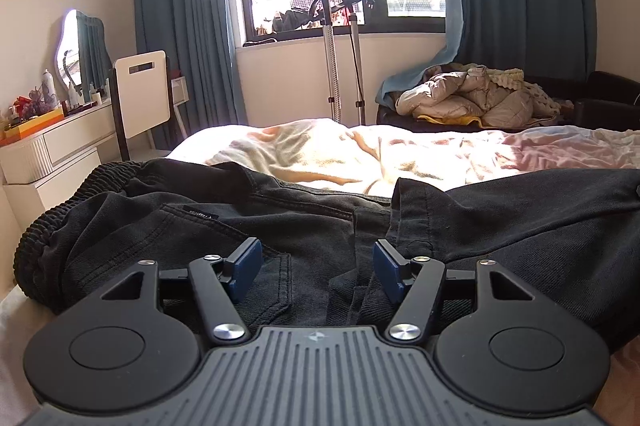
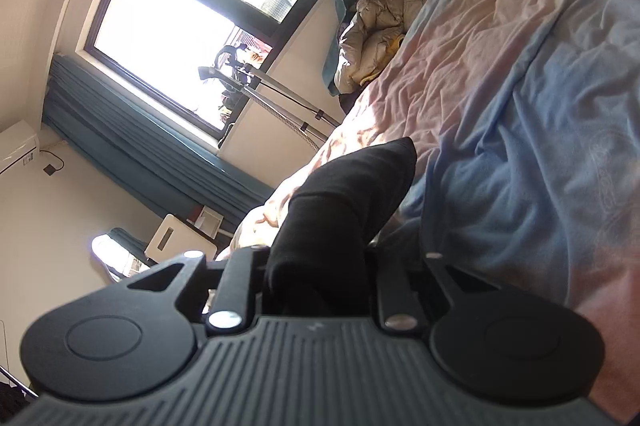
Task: Fold clothes
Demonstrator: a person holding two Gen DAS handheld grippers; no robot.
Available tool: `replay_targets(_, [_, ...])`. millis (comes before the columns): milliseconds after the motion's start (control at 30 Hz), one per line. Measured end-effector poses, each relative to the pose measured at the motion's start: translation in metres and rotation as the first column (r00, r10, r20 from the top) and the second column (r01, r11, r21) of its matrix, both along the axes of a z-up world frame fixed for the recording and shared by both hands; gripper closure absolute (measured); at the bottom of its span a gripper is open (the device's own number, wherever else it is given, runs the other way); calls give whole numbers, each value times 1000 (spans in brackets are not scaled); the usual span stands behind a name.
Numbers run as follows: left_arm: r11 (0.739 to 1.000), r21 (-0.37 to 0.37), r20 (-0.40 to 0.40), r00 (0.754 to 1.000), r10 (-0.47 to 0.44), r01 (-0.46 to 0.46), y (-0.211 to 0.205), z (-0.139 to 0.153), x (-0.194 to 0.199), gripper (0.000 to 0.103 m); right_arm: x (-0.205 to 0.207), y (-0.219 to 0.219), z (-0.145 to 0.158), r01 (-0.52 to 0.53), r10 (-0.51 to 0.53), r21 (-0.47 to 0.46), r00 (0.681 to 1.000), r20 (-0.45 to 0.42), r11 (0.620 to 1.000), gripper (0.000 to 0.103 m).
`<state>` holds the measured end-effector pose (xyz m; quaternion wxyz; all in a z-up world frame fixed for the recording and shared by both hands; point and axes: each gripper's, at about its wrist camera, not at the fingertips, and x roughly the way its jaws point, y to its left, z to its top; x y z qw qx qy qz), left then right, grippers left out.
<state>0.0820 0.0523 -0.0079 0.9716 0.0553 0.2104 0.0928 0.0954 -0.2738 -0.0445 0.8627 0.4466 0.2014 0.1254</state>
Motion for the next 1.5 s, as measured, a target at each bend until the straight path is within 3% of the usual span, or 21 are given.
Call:
replay_targets(133, [998,59,75,997,34,-38,-12,17,2,31,-9,-21,20,52,-51,-14,997,62,999,82])
replay_targets(233, [999,3,54,998,44,-44,-17,25,19,31,-18,-43,34,114,-112,-14,987,111,993,82])
replay_targets(367, [997,-49,-66,996,-58,55,-45,15,52,31,-33,-69,58,187,-175,-40,965,195,982,82])
replay_targets(433, [991,-13,-103,986,-133,133,-72,6,60,31,-41,-78,69,222,-203,-56,948,244,973,82])
replay_targets(533, [961,47,-147,953,-264,273,-125,-10,61,33,-54,-91,83,275,-239,-78,922,305,958,82])
replay_targets(633, [940,81,-147,937,-317,331,-168,-26,53,37,-66,-97,95,327,-262,-126,891,370,936,82])
replay_targets(733, [931,42,-153,923,-352,362,-194,-41,54,37,-73,-97,106,365,-258,-194,868,423,911,82])
replay_targets(833, [932,3,-177,917,-357,363,-198,-50,60,37,-64,-92,110,374,-225,-284,867,444,883,81])
replay_targets(967, [916,23,-204,899,-388,400,-164,-35,59,31,-44,-64,113,364,-181,-377,879,440,852,81])
replay_targets(1067, [921,77,-184,913,-365,383,-127,-12,51,26,-25,-28,119,341,-123,-464,891,438,818,80])
replay_targets(1167, [944,24,-155,934,-322,330,-79,17,41,27,-11,18,124,317,-64,-538,898,436,781,80])
replay_targets(1333, [973,-38,4,974,-227,227,5,72,-6,20,8,110,120,310,3,-621,893,449,720,79])
replay_targets(1500, [970,-158,120,979,-168,186,82,106,-52,18,32,225,84,178,165,-723,911,377,668,79])
